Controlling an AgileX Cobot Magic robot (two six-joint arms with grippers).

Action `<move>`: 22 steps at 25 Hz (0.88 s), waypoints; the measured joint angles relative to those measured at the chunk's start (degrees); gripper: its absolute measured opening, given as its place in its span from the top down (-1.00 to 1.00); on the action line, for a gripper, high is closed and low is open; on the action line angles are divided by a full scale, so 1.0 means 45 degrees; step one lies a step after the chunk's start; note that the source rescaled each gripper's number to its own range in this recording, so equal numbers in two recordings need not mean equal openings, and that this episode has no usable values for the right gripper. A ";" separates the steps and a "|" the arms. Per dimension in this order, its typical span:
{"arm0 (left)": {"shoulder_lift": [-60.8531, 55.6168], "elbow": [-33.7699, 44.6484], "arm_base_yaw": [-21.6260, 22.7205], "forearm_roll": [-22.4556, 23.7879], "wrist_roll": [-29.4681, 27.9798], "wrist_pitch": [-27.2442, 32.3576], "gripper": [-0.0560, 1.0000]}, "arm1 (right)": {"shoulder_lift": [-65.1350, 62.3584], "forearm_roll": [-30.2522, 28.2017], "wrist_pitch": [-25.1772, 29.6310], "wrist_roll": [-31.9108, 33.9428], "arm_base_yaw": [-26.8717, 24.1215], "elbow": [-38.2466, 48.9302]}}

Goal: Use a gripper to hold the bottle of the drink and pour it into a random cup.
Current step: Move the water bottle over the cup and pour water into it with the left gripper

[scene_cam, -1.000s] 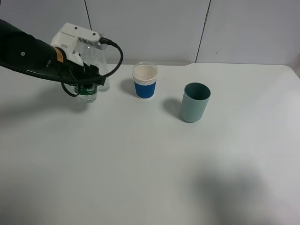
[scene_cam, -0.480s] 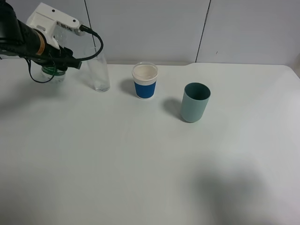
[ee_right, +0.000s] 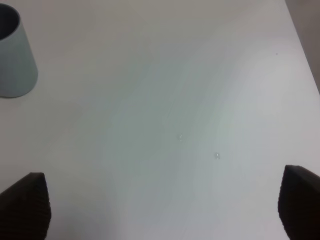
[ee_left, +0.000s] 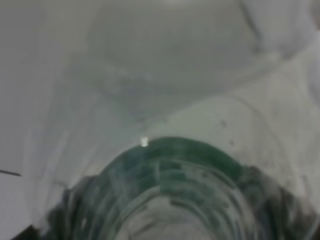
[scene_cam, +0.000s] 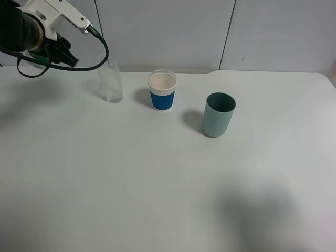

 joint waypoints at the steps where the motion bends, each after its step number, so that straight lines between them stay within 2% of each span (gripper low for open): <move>1: 0.0043 0.0000 0.0000 0.0028 0.0140 0.0040 0.89 | 0.0000 0.0000 0.0000 0.0000 0.0000 0.0000; 4: 0.0423 -0.0015 0.0000 -0.0016 0.0453 0.0610 0.89 | 0.0000 0.0000 0.0000 0.0000 0.0000 0.0000; 11: 0.1341 -0.0047 -0.0030 -0.0821 0.0679 0.2333 0.89 | 0.0000 0.0000 0.0000 0.0000 0.0000 0.0000; 16: 0.1593 -0.0753 -0.0489 -0.1077 0.1065 0.3550 0.89 | 0.0000 0.0000 0.0000 0.0000 0.0000 0.0000; 22: 0.1781 -0.1109 -0.1155 -0.1140 0.1925 0.3918 0.89 | 0.0000 0.0000 0.0000 0.0000 0.0000 0.0000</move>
